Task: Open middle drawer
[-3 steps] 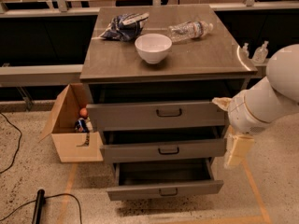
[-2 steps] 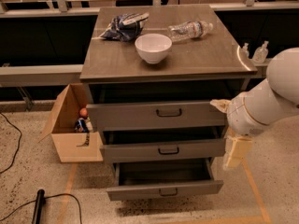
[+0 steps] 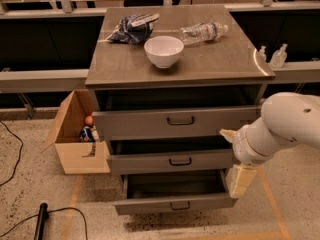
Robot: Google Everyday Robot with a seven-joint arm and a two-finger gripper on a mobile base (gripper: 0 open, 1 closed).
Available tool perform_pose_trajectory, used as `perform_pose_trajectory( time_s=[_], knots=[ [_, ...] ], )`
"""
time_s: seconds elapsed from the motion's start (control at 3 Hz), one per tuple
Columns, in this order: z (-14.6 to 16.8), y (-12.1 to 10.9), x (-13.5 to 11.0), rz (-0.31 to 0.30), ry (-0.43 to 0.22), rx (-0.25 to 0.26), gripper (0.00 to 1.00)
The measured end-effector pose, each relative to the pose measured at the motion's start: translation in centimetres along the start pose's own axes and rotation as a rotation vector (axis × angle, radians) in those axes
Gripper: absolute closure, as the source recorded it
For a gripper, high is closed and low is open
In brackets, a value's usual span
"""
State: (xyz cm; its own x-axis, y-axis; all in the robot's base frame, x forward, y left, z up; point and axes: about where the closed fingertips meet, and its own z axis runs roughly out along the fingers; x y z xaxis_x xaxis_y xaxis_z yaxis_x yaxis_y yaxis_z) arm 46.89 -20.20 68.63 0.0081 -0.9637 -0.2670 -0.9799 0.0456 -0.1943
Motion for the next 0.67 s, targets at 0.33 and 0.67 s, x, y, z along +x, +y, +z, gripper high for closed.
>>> perform_pose_trajectory(
  time_s=[0.33, 0.67],
  knots=[
    [3.8, 0.0, 1.9, 0.008, 0.009, -0.015, 0.00],
    [7.6, -1.0, 3.0, -0.013, -0.016, -0.028, 0.00]
  ],
)
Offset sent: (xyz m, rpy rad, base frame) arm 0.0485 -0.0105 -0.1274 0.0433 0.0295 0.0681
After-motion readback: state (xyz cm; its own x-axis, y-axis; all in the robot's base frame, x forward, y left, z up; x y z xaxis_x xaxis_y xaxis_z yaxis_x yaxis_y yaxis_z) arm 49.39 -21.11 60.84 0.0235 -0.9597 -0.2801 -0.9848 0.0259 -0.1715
